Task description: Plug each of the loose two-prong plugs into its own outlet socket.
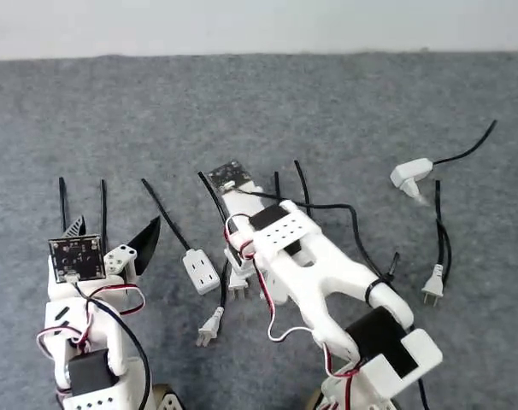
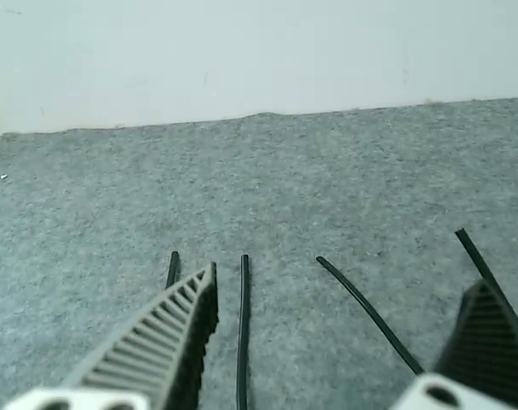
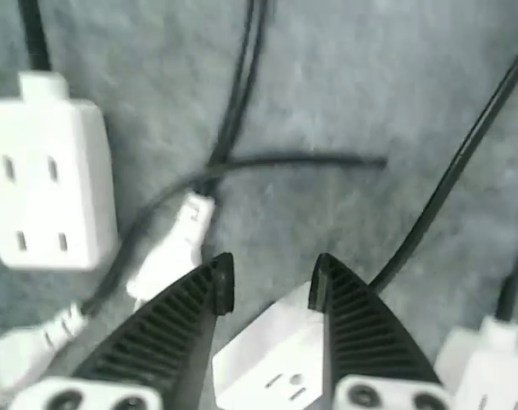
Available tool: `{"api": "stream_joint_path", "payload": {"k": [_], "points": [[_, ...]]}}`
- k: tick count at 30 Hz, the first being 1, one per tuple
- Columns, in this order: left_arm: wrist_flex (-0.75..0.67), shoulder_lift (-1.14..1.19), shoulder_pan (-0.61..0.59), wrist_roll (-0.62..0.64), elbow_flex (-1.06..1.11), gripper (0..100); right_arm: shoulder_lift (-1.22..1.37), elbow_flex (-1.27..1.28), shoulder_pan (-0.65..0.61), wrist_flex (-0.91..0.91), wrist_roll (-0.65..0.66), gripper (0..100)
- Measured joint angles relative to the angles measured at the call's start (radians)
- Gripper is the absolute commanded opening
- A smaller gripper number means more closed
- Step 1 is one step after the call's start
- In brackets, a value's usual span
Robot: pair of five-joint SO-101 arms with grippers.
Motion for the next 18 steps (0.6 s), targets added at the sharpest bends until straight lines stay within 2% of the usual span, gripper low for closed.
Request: {"api": "stream_joint_path", "payload": {"k": [6,14,18], "points": [[0.0,0.0,0.0,0.0,0.0,41,0.002,-0.006,-0.006,0.029,-0.003,15.8],[0.0,0.0,0.006,0.0,0.0,41,0.002,-0.055,-0.115,0.023,-0.003,15.8],[-0.011,0.0,0.006,0.0,0.003,41,0.002,-0.084,-0.127,0.023,-0.006,15.8]]}}
